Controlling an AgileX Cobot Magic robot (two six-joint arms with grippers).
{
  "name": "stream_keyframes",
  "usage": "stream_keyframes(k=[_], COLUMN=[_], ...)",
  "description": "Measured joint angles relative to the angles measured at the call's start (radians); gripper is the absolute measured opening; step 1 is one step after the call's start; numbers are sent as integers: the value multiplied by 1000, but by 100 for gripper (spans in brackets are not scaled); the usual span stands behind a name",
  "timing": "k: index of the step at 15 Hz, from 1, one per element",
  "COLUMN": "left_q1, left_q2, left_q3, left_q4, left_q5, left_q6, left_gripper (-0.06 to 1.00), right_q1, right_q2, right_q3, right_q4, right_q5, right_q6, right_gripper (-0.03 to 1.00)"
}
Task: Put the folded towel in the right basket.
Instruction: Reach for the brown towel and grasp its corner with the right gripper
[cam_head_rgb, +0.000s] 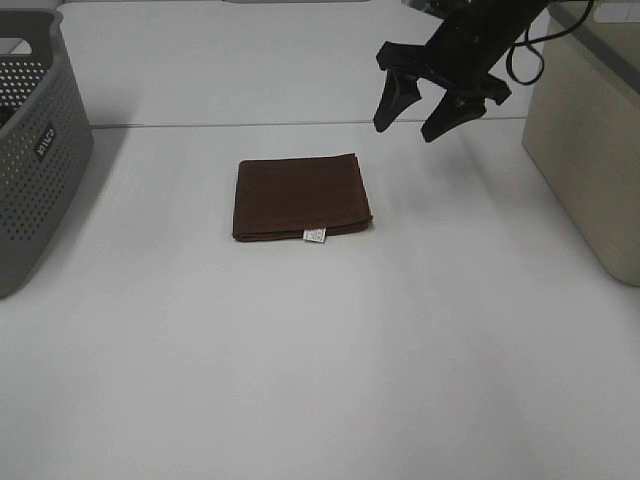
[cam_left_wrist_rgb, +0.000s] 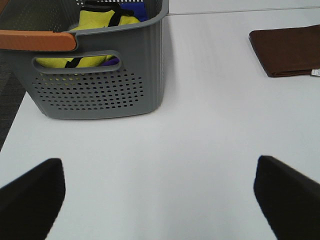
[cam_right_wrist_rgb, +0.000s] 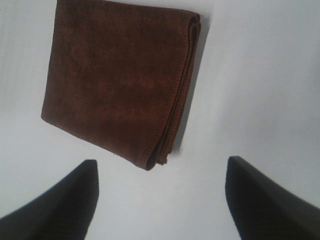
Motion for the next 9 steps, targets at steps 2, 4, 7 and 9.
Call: stream_keyframes(k=[2,4,7,9], left_q1=[0,0,0,0], left_q2=[0,0,0,0], left_q3=[0,0,0,0], left_q4=[0,0,0,0], left_q5=[0,0,0,0], left_q6=[0,0,0,0], left_gripper=[97,97,97,97], right_q1=[-7,-7,-7,-7], right_q2=[75,147,240,291], right_q3=[-45,-86,-146,-195], right_q4=[51,105,177,185], right_q5=[16,25,25,25], right_q6=[-2,-6,-27,-27], right_gripper=[68,70,70,70])
